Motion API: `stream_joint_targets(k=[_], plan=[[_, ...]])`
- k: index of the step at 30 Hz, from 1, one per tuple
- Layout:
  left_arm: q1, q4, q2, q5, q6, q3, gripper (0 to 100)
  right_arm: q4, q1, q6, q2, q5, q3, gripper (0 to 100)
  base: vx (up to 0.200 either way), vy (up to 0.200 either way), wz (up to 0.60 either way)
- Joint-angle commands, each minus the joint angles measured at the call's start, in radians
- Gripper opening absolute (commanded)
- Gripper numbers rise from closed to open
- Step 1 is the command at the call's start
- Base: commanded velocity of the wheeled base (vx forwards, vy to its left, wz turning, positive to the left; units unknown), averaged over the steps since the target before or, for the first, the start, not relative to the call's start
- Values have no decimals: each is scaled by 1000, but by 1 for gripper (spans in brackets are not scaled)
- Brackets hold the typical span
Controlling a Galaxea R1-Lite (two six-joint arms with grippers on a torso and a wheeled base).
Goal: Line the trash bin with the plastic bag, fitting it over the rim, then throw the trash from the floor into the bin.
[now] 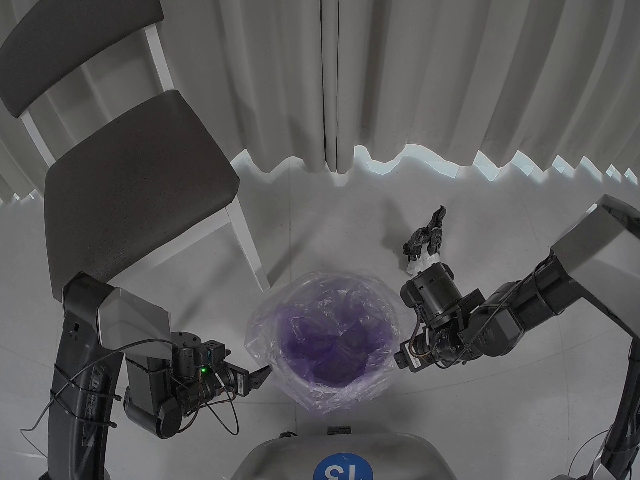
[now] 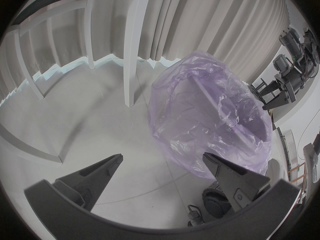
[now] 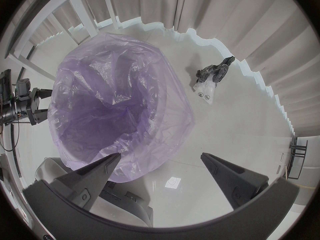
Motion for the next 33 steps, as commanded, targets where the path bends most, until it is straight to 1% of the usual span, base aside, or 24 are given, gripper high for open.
stream_joint_targets(k=[1,6,10,18,22,27,30,33], plan=[[1,-18,0,0,0,2,100,-4,-2,2,4,0,15,100,0,0,0],[1,-18,0,0,0,0,100,-24,-3,3,33,3,20,100,0,0,0],[1,-18,0,0,0,0,100,-56,-19,2,79,32,21,100,0,0,0],[1,-18,4,0,-2,-6,100,-108,-57,-1,139,38,0,100,0,0,0],[1,-18,4,0,-2,-6,100,-127,-72,0,197,55,-45,100,0,0,0],[2,-18,4,0,-2,-7,100,-141,-105,2,292,58,-140,100,0,0,0],[1,-18,4,0,-2,-7,100,-147,-108,2,313,61,-161,100,0,0,0],[1,-18,3,-1,-2,-6,100,-153,-108,2,315,78,-160,100,0,0,0]])
